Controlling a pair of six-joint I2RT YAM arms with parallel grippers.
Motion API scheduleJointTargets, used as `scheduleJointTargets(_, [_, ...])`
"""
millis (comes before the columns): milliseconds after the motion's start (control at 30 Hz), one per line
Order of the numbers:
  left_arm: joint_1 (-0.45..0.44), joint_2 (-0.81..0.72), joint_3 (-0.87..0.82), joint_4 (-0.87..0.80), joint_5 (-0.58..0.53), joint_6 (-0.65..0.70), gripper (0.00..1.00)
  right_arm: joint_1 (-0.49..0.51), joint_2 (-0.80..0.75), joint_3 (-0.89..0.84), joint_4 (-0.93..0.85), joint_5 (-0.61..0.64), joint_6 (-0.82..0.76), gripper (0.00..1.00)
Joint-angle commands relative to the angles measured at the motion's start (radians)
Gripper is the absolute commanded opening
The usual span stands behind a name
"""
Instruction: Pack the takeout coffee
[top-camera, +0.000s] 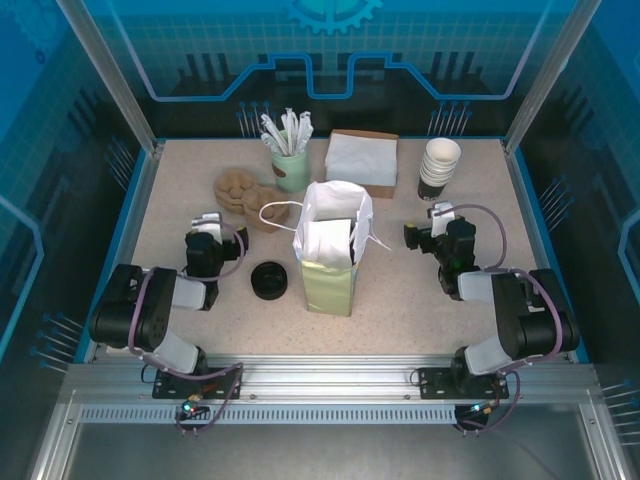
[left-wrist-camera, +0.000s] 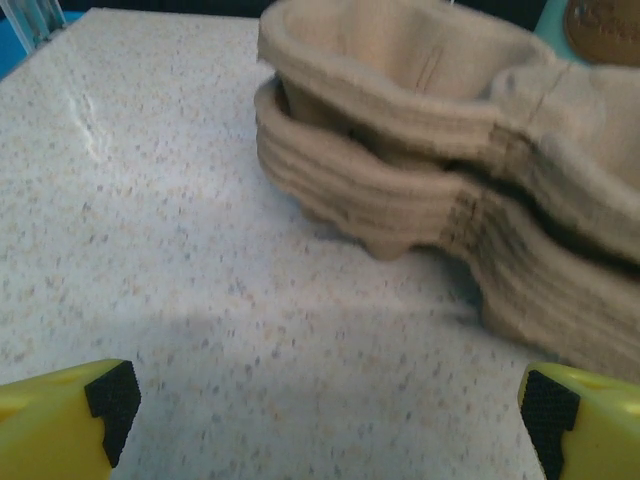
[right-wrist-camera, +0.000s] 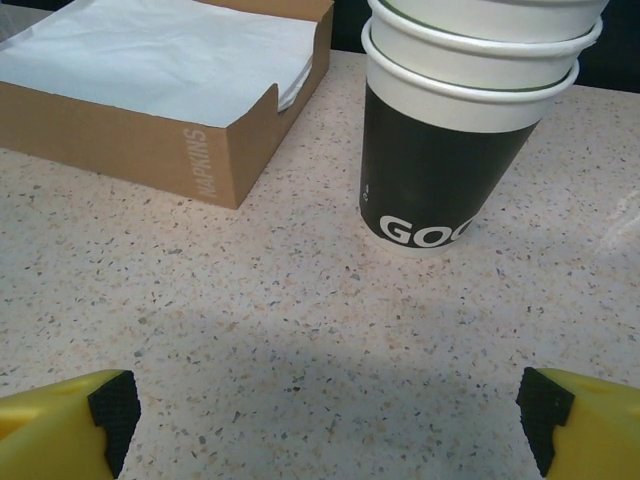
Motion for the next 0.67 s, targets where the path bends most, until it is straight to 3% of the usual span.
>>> scheduleJointTargets(0, [0.007,-0.005,0.034,-0.001,-0.008,-0.003,0.99,-0.013,0.008,0.013,-0.005,-0.02,0.013,1.0])
scheduleJointTargets(633, [0.007,-0.002,0.04,-0.006,0.004,0.001,0.99,-0.013,0.008,0.014,-0.006,-0.02,0.013,1.0])
